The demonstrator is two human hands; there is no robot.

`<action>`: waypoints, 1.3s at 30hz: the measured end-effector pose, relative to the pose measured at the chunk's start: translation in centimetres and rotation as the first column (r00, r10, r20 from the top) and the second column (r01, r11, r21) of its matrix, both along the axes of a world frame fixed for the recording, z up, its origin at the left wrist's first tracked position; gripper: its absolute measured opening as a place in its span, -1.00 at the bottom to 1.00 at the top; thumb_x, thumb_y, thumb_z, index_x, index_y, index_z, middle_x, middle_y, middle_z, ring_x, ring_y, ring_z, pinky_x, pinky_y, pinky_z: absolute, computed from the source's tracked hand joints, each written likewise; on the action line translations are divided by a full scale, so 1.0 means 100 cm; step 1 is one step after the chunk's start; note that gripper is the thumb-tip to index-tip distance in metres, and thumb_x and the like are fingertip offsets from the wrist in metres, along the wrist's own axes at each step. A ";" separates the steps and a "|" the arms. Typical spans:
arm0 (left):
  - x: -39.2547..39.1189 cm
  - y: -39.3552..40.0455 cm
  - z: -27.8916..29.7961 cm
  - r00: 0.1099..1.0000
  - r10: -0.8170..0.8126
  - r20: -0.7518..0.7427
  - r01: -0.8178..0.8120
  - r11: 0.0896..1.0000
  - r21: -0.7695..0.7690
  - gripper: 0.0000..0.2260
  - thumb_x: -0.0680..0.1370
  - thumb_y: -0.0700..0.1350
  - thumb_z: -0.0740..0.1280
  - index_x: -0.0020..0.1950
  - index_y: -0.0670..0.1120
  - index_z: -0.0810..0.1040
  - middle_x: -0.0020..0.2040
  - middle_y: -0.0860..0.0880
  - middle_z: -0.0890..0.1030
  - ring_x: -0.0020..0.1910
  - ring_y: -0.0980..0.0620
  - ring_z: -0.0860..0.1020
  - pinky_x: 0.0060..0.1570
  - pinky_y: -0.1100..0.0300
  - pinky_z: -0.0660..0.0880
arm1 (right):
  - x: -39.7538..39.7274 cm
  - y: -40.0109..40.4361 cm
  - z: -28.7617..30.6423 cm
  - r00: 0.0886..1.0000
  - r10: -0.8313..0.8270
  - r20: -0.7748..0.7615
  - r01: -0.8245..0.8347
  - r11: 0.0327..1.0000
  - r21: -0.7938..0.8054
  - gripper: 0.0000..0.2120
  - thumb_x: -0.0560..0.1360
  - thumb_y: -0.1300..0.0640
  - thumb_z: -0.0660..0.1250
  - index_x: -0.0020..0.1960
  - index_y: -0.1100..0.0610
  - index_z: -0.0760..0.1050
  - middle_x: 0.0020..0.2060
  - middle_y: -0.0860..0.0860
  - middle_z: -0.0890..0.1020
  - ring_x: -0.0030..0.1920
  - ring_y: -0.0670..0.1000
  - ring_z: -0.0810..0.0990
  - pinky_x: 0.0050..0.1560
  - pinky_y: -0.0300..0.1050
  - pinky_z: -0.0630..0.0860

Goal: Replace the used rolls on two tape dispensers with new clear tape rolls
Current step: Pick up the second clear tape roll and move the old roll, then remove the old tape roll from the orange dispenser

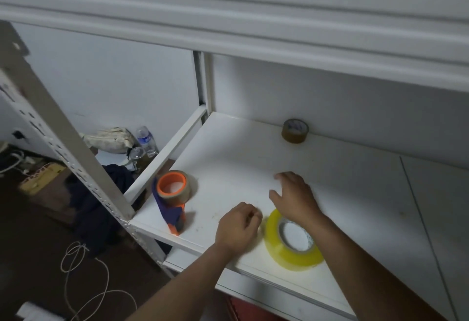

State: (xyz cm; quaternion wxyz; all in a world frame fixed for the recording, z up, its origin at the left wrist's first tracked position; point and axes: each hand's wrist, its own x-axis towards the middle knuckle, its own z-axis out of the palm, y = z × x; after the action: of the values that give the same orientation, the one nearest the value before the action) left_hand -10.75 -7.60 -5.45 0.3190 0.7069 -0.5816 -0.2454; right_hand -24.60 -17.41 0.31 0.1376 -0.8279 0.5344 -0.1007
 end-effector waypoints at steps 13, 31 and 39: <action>0.126 0.016 0.068 0.897 0.441 0.031 -0.425 0.880 -0.210 -0.75 0.50 -0.05 0.28 0.12 -0.10 0.58 0.02 -0.07 0.58 0.03 -0.06 0.52 0.03 0.03 0.48 | 0.024 0.074 -0.017 0.994 0.044 0.104 -0.028 0.988 -0.153 -0.58 0.40 -0.15 0.05 0.04 0.03 0.55 0.04 -0.08 0.61 0.29 0.08 0.45 0.23 0.05 0.36; 0.161 0.061 0.043 0.694 0.460 -0.553 -0.381 0.887 0.260 -0.77 0.42 -0.33 0.25 -0.03 -0.11 0.61 -0.14 -0.11 0.66 -0.16 -0.10 0.61 -0.19 0.08 0.53 | 0.120 0.131 -0.020 0.961 -0.060 0.270 0.024 0.991 0.134 -0.47 0.45 -0.21 0.15 0.32 0.05 0.37 0.22 -0.01 0.50 0.29 0.07 0.38 0.29 -0.02 0.30; 0.138 0.070 0.055 0.648 0.236 -0.724 -0.204 0.970 0.134 -0.66 0.46 -0.32 0.21 0.03 0.09 0.57 0.04 0.01 0.62 -0.19 -0.04 0.55 -0.24 0.07 0.48 | 0.121 0.111 0.013 0.725 -0.443 0.527 0.101 0.825 0.556 -0.52 0.51 -0.15 0.27 0.37 -0.05 0.28 0.12 -0.08 0.54 0.08 0.01 0.57 0.01 -0.09 0.50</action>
State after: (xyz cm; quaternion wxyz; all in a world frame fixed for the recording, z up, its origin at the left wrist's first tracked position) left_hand 3.03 -0.63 0.04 0.5385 0.6201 -0.3092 -0.4796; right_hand -12.52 -6.30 1.56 0.4981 -0.5895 0.5825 -0.2554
